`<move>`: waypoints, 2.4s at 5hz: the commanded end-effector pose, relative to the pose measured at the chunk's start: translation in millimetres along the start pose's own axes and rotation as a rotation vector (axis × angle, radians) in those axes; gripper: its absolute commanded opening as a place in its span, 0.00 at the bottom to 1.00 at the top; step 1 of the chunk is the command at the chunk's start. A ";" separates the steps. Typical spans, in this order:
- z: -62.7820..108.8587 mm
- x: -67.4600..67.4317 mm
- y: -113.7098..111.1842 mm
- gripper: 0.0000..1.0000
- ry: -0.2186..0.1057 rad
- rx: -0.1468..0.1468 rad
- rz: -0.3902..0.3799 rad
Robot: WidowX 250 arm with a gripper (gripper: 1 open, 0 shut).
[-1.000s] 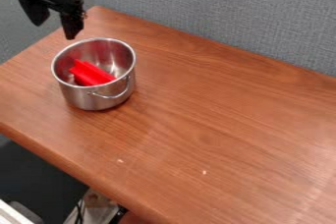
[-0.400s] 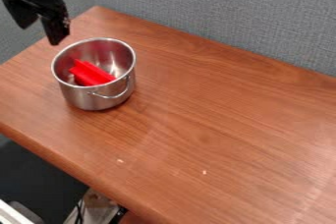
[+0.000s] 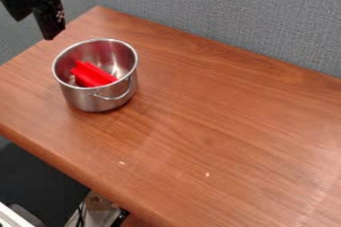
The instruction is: Put the red object in the metal pot
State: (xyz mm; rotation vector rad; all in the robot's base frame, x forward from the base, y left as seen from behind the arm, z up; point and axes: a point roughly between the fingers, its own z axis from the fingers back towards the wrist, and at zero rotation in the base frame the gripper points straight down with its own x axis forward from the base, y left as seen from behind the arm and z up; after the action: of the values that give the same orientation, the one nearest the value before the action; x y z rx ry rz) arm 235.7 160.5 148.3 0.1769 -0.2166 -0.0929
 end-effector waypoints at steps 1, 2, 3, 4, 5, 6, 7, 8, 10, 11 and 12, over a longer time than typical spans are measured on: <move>-2.6 4.3 -2.8 1.00 -0.003 0.034 0.000; -11.8 9.1 -6.8 1.00 0.020 0.037 0.016; -7.7 9.3 -2.1 1.00 0.014 0.067 0.043; -7.7 7.3 3.0 1.00 0.017 0.100 0.053; -8.1 5.5 6.3 1.00 0.018 0.128 0.055; 7.0 10.1 0.6 1.00 0.007 0.118 0.084; 24.2 17.3 -5.1 1.00 -0.017 0.104 0.104; 19.8 20.3 6.6 1.00 -0.014 0.104 0.122; 22.2 25.7 17.6 1.00 -0.026 0.059 0.024; 23.7 24.4 23.8 1.00 -0.030 0.049 0.060; 18.8 31.7 23.7 1.00 -0.025 0.009 0.045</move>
State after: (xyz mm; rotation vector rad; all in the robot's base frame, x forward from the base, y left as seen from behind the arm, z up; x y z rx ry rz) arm 261.1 172.6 163.9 0.1543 -0.2066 -0.0578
